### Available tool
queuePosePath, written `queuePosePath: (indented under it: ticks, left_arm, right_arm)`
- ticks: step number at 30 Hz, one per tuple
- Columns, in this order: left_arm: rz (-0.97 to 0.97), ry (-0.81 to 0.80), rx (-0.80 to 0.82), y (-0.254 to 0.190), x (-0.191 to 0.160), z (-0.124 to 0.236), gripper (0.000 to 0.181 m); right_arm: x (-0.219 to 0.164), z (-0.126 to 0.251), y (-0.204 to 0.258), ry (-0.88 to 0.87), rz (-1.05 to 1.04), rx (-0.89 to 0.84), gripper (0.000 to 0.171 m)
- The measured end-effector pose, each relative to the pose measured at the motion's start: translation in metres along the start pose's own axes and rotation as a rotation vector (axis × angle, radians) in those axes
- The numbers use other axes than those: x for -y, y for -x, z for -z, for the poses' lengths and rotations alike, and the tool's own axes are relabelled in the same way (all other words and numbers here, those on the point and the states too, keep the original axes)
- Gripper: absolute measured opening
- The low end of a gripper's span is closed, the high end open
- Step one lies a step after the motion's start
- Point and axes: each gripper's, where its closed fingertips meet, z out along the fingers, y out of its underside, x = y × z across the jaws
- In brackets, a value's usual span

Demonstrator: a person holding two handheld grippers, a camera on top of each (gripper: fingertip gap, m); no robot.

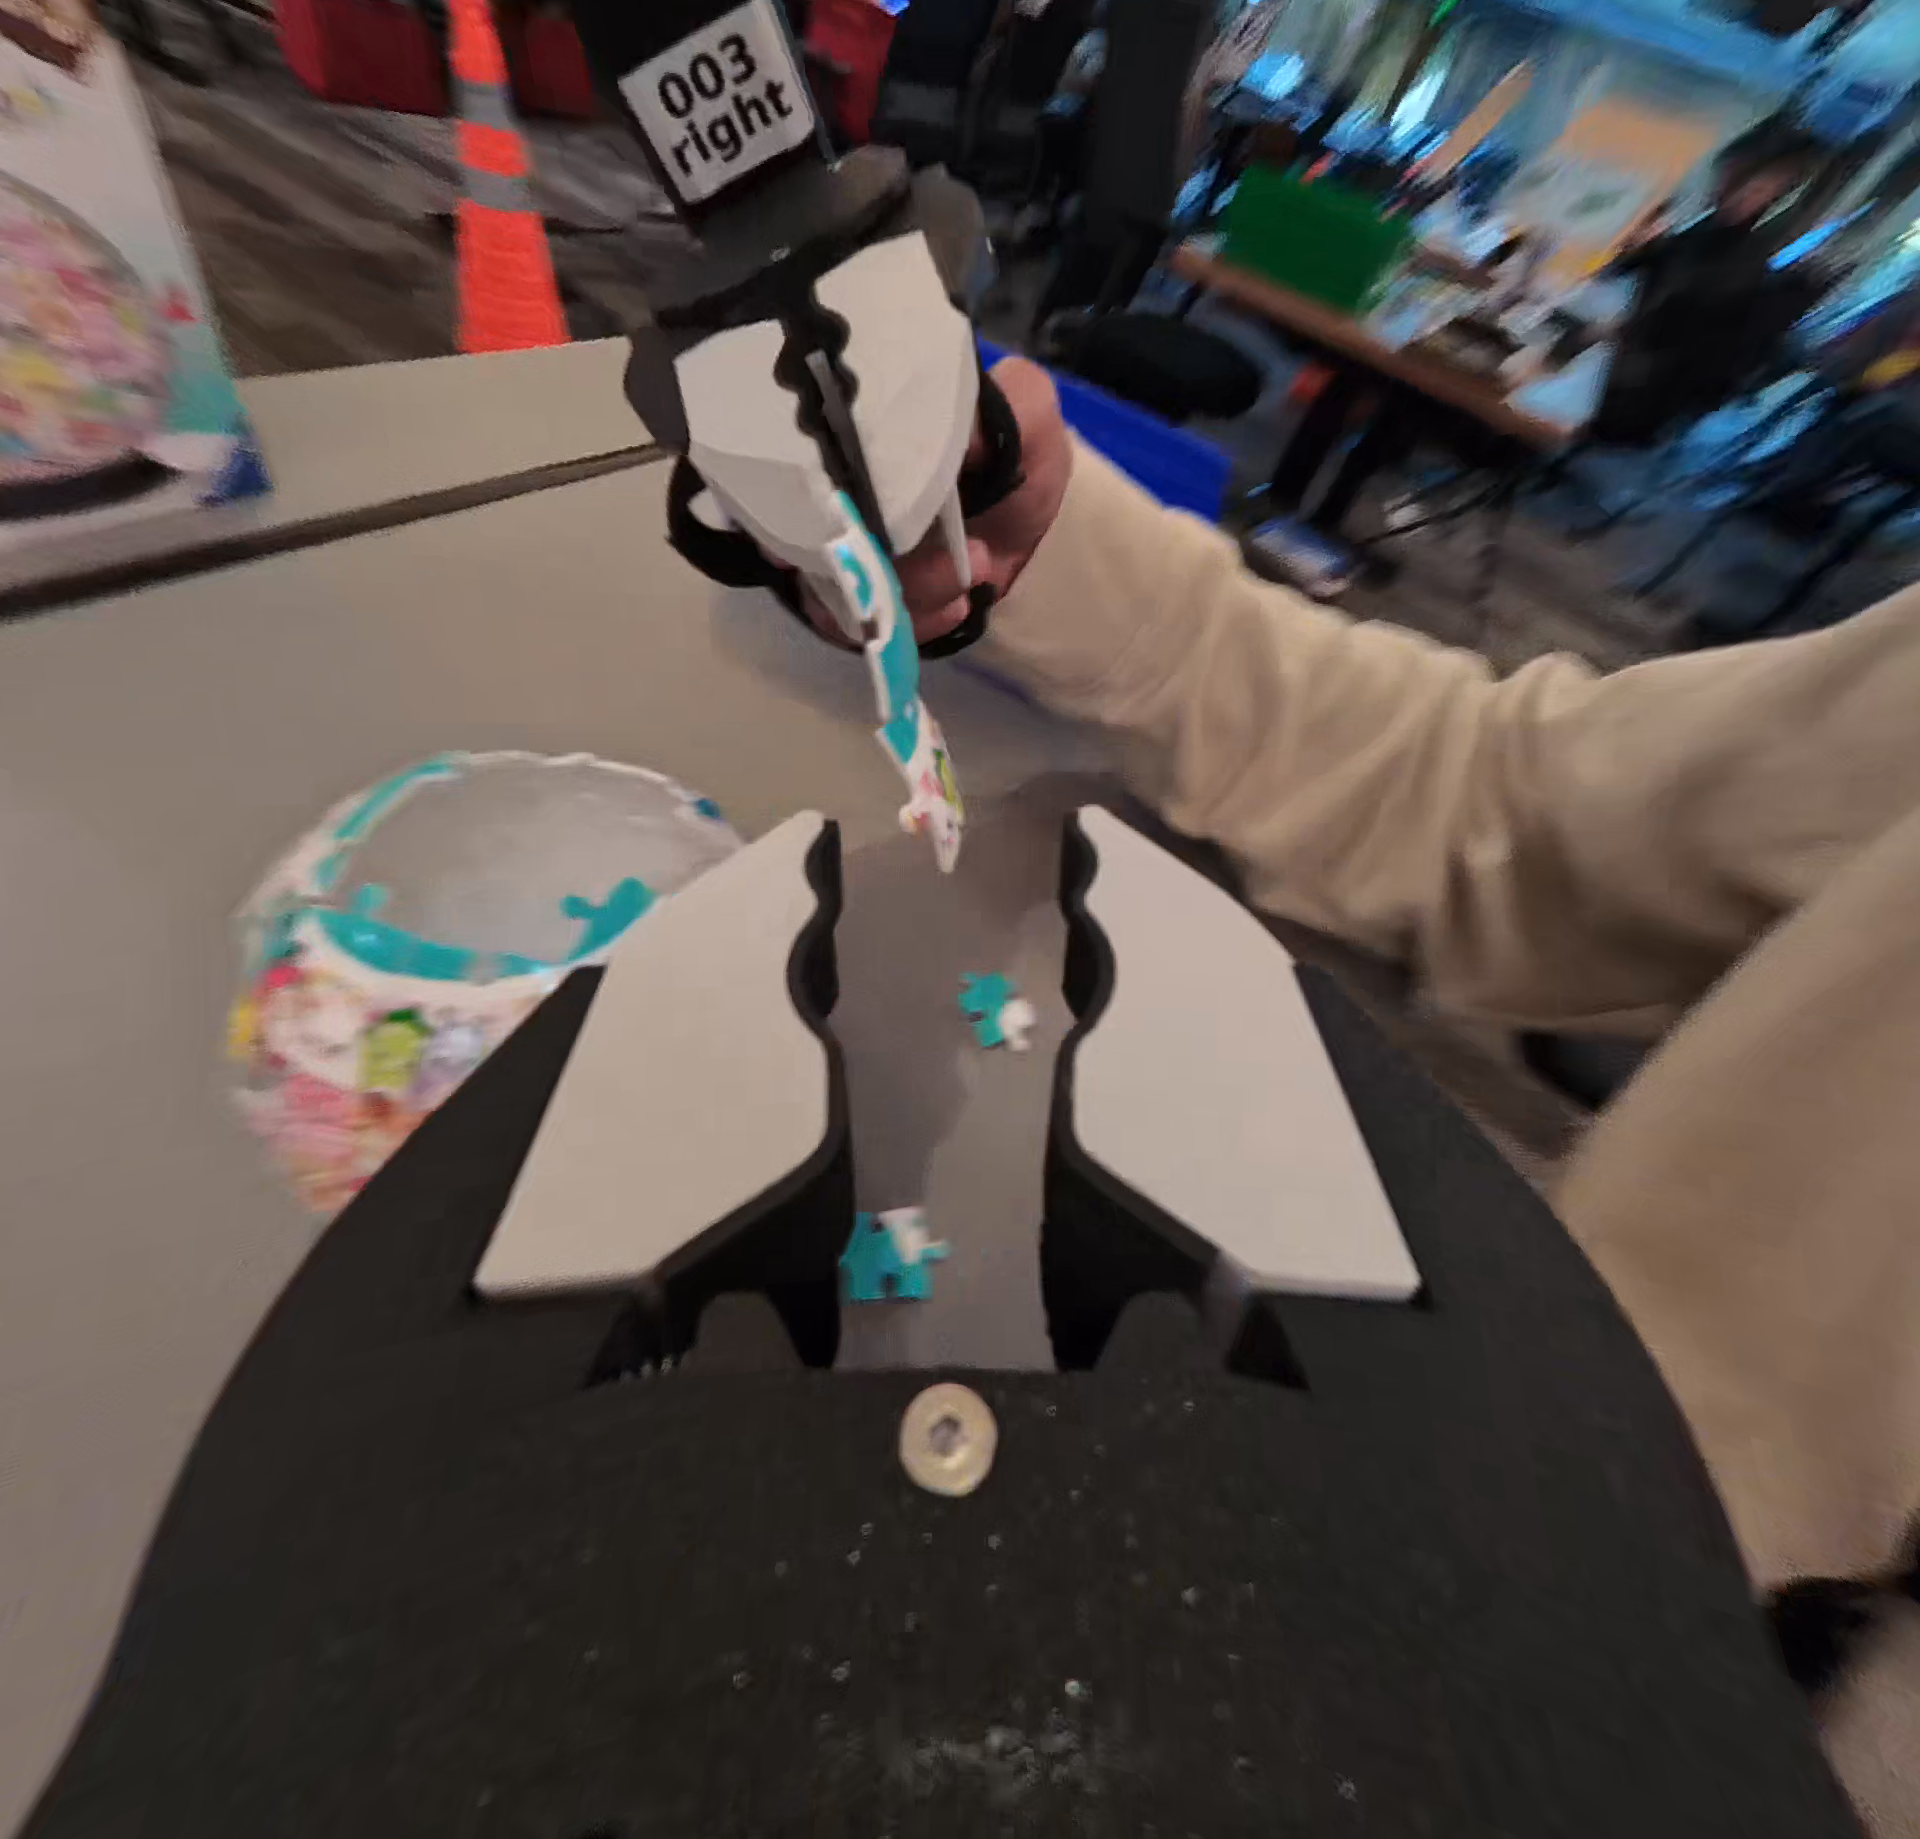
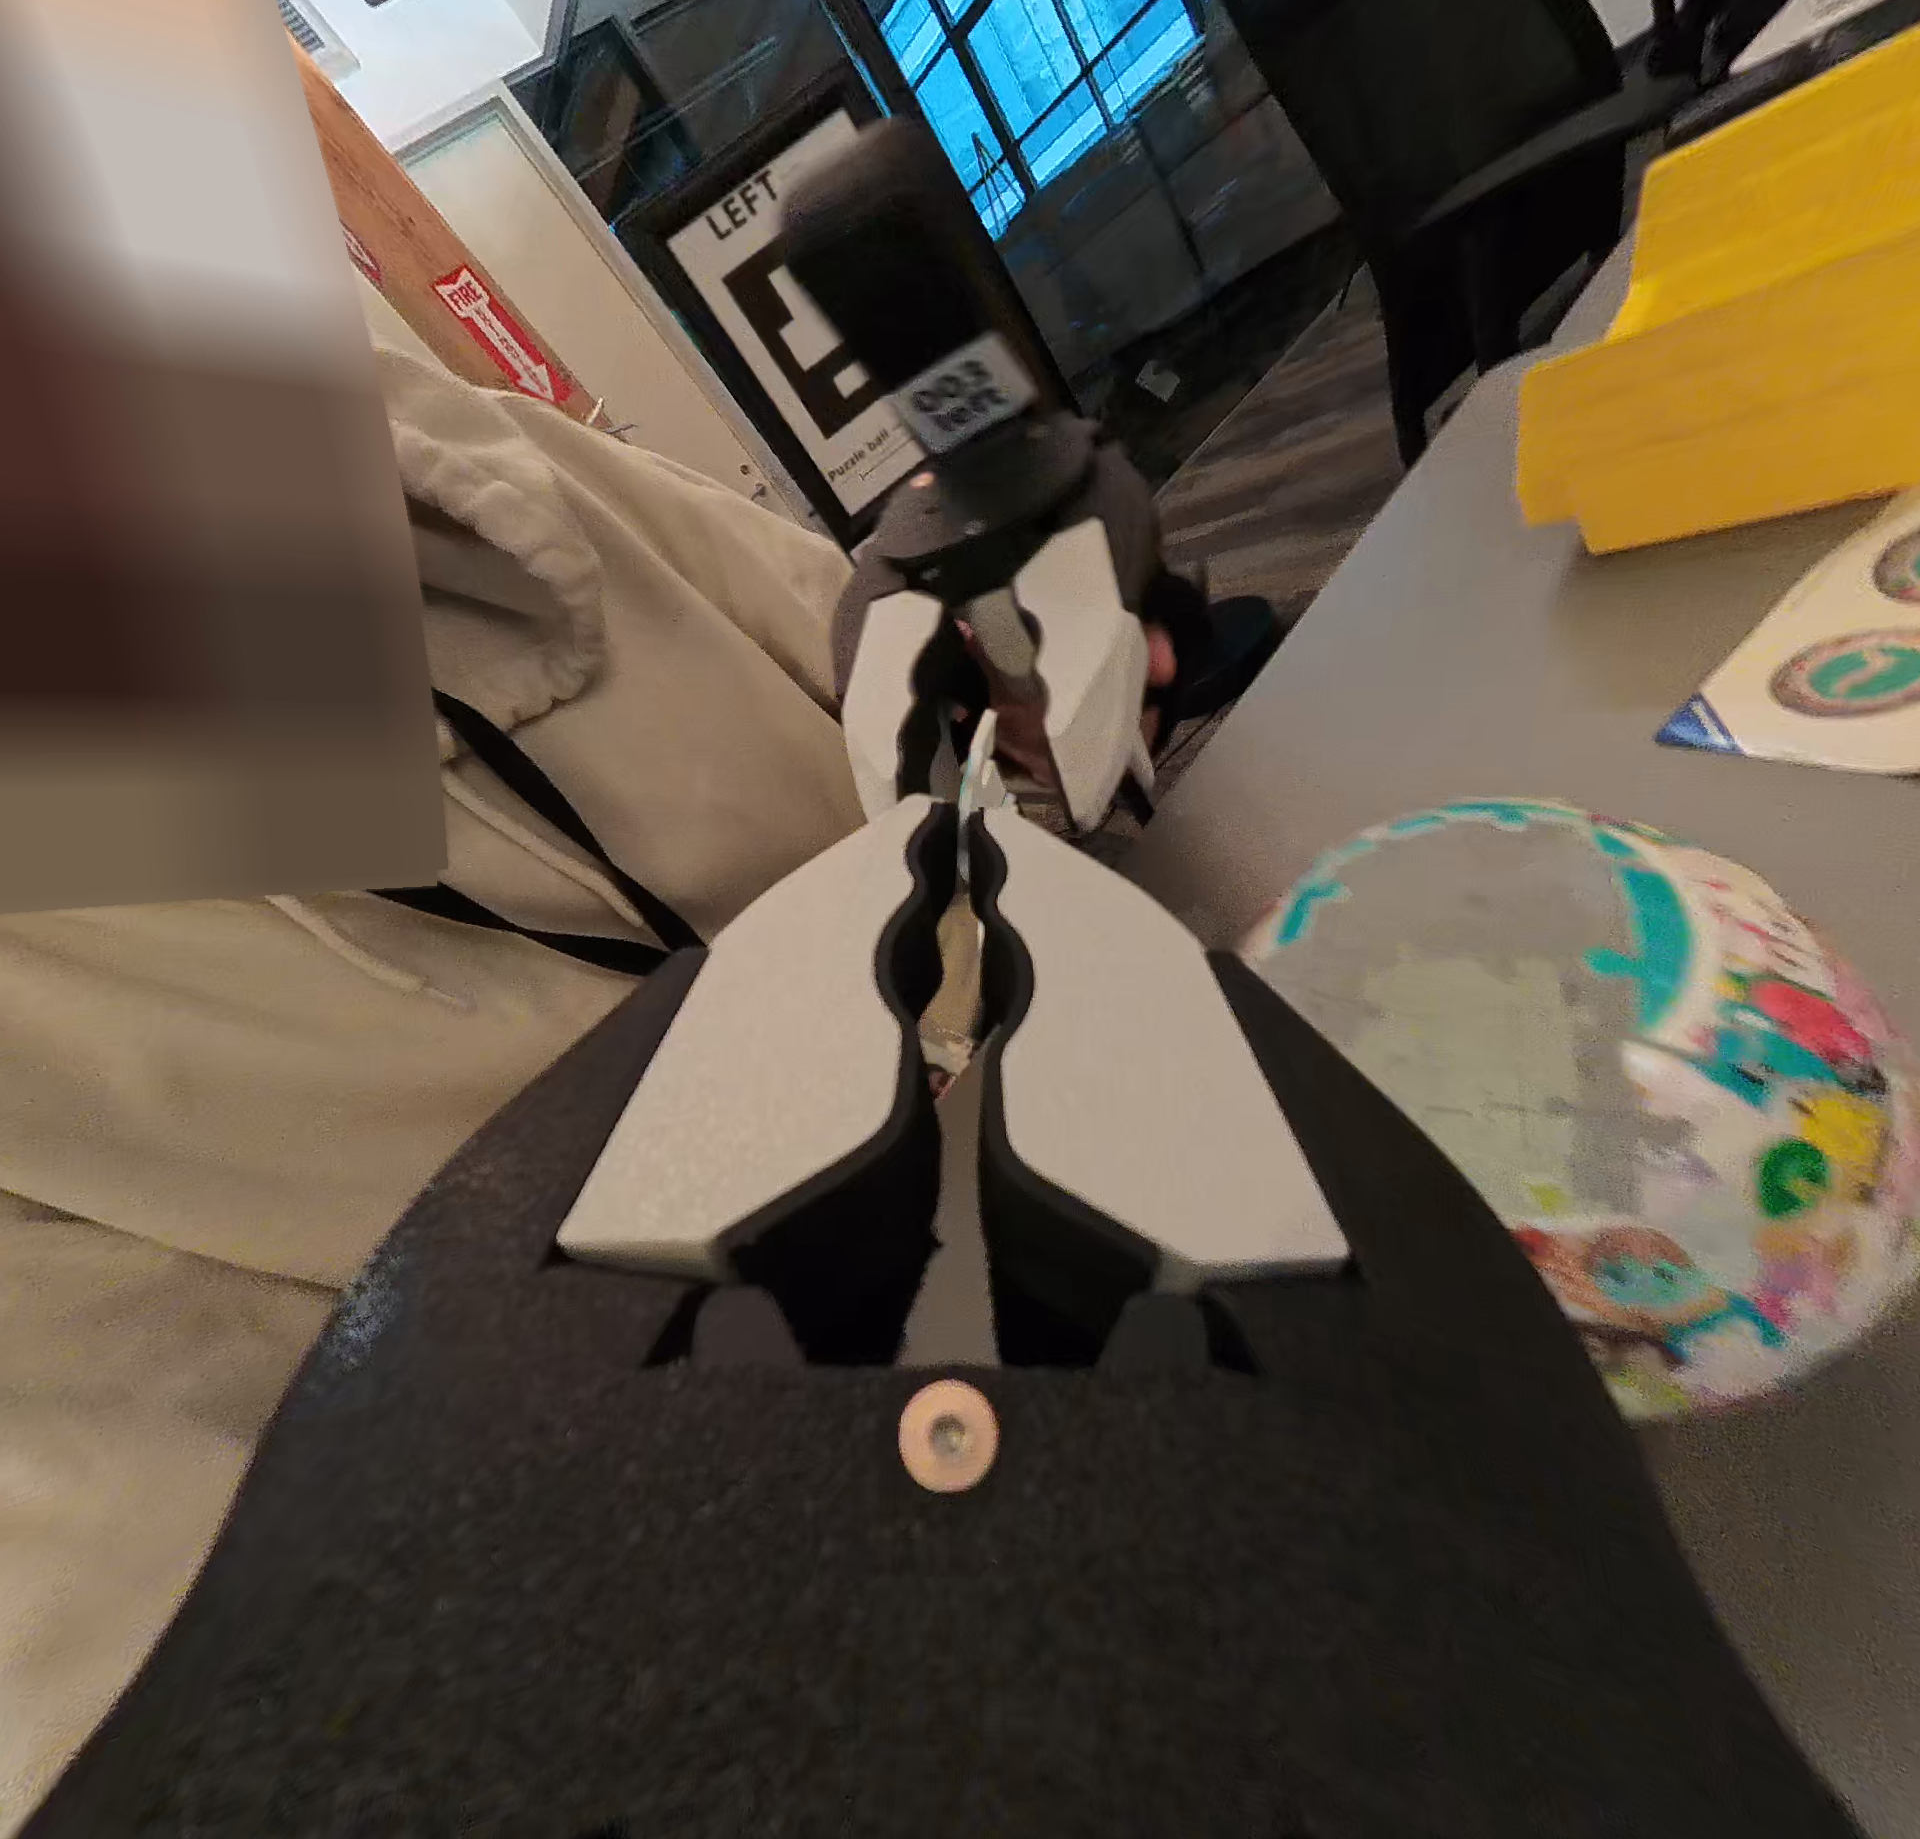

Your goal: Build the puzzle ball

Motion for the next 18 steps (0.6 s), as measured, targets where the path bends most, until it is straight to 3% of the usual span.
queuePosePath:
  ticks: [2,6,11,14,16,18]
  left_arm:
    - [0.060,-0.021,-0.073,-0.009,-0.001,0.004,0.036]
    - [0.094,-0.032,-0.197,-0.032,-0.008,0.013,0.004]
    - [0.178,-0.041,-0.244,-0.046,-0.017,0.024,0.002]
    - [0.230,-0.041,-0.257,-0.046,-0.027,0.030,0.002]
    - [0.229,-0.031,-0.242,-0.041,-0.035,0.031,0.002]
    - [0.218,-0.001,-0.222,-0.035,-0.043,0.027,0.001]
  right_arm:
    - [0.000,-0.012,0.017,-0.003,0.046,-0.016,0.002]
    - [-0.005,-0.037,0.039,-0.007,0.108,-0.089,0.002]
    - [-0.006,-0.047,0.056,-0.096,0.221,-0.213,0.002]
    - [-0.003,-0.021,0.066,-0.203,0.267,-0.349,0.002]
    - [-0.045,0.002,0.042,-0.069,0.098,-0.494,0.002]
    - [-0.132,0.032,-0.004,0.225,-0.172,-0.691,0.002]
